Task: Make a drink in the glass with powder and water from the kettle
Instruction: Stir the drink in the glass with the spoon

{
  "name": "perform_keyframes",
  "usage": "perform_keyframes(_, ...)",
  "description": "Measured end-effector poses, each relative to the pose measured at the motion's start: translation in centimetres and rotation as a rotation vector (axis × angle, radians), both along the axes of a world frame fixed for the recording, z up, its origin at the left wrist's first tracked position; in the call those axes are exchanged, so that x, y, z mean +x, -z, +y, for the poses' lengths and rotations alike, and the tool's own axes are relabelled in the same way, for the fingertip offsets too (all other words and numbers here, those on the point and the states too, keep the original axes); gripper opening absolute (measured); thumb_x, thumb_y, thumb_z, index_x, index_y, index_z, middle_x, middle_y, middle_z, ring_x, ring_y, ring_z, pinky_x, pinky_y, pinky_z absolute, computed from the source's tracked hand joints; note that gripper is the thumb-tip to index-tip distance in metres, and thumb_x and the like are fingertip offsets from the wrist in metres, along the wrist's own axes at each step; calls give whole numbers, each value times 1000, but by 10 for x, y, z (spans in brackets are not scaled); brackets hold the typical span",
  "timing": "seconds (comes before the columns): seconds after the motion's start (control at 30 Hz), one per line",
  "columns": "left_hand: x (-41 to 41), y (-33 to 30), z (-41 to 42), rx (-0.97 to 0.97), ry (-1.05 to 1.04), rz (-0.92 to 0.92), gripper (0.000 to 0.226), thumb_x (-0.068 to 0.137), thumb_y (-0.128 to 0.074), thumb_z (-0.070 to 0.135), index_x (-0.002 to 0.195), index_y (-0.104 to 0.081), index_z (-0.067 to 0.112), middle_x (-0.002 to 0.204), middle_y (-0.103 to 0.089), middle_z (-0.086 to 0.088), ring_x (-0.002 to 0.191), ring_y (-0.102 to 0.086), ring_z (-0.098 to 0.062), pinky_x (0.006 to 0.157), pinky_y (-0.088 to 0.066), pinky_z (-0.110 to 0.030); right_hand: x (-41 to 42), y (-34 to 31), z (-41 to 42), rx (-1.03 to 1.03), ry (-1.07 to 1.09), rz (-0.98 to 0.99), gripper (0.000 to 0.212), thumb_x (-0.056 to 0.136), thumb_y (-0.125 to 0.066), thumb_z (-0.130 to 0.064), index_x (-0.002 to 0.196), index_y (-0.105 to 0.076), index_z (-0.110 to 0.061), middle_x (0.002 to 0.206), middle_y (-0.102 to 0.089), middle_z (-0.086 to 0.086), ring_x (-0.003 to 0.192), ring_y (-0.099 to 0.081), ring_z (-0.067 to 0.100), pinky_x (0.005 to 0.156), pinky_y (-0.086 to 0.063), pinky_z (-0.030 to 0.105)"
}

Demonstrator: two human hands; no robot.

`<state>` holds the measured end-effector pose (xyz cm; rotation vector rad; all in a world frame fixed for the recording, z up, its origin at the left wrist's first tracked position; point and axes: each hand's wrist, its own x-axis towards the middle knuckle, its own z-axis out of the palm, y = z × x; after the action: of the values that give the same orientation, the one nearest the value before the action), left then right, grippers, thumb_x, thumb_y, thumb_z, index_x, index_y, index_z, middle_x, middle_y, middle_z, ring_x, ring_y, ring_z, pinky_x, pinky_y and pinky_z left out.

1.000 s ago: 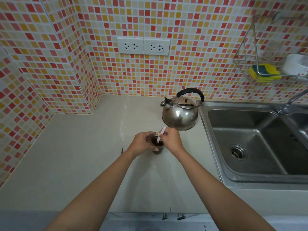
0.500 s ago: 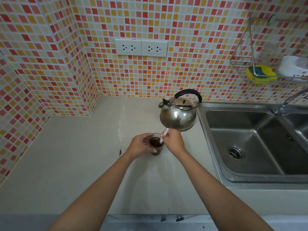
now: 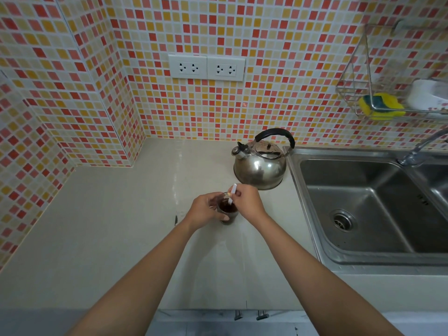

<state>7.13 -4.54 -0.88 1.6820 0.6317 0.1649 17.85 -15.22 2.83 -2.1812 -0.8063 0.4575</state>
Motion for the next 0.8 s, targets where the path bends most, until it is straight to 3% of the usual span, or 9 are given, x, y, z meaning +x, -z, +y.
perform_keyframes(0.1, 1, 0, 0, 3, -13, 9, 71, 53, -86, -9, 119, -65, 6, 116, -70, -9, 112, -64, -25, 102, -48, -32, 6, 4, -4, -32, -5, -32, 17, 88, -54, -8, 82, -69, -2, 68, -63, 11, 62, -53, 19, 59, -40, 26)
perform_keyframes(0.2, 0, 0, 0, 9, -5, 6, 72, 53, -86, -8, 120, -64, 4, 118, -69, -12, 112, -64, -28, 103, -49, -37, 4, 6, -5, -8, -29, 9, 20, 90, -54, -10, 81, -69, -1, 59, -58, 1, 56, -51, 13, 51, -37, 20)
perform_keyframes(0.27, 0, 1, 1, 14, 1, -1, 70, 53, -86, -8, 118, -66, 6, 115, -71, -11, 111, -65, -27, 101, -50, -35, 3, 8, -6, 59, -24, 49, 16, 88, -56, -8, 82, -70, -3, 68, -64, 6, 62, -55, 14, 55, -40, 19)
perform_keyframes(0.4, 1, 1, 1, -1, -26, 14, 74, 52, -86, -8, 121, -64, 7, 119, -68, -6, 109, -63, -20, 98, -49, -27, 9, 9, -13, 100, 5, 51, 12, 87, -58, -7, 81, -68, -6, 74, -65, 7, 69, -57, 15, 65, -44, 27)
perform_keyframes(0.5, 2, 2, 1, -9, -18, 6, 71, 52, -87, -9, 116, -66, 14, 112, -69, -1, 102, -64, -13, 84, -48, -11, 8, 9, -13, 46, 15, 40, 28, 87, -56, -6, 61, -59, -16, 58, -56, -5, 60, -53, 13, 56, -39, 25)
perform_keyframes(0.57, 3, 3, 1, -2, -16, 4, 67, 51, -87, -7, 111, -67, 16, 109, -69, 2, 102, -65, -13, 82, -48, -9, 8, 11, -12, 61, 76, 112, 37, 86, -56, -5, 53, -56, -21, 55, -55, -5, 58, -52, 13, 55, -37, 25)
perform_keyframes(0.63, 3, 3, 2, 4, -8, 6, 68, 51, -87, -7, 114, -67, 12, 111, -70, 0, 105, -65, -16, 90, -49, -18, 9, 12, -13, 101, 161, 205, 29, 86, -57, -4, 60, -64, -14, 59, -59, 0, 61, -55, 15, 56, -40, 25)
perform_keyframes(0.7, 3, 4, 2, 0, -10, 12, 72, 51, -87, -7, 118, -66, 11, 113, -69, -1, 106, -64, -16, 95, -48, -24, 13, 12, -15, 160, 261, 309, 15, 86, -59, -4, 78, -71, -1, 61, -60, 3, 57, -54, 13, 55, -39, 23)
perform_keyframes(0.8, 2, 5, 3, -14, -1, -25, 63, 50, -86, -9, 102, -70, 24, 100, -70, 1, 97, -64, -15, 93, -48, -27, 20, 10, -19, 258, 405, 476, 15, 84, -57, 1, 84, -71, 2, 62, -59, 6, 50, -45, 12, 51, -34, 22)
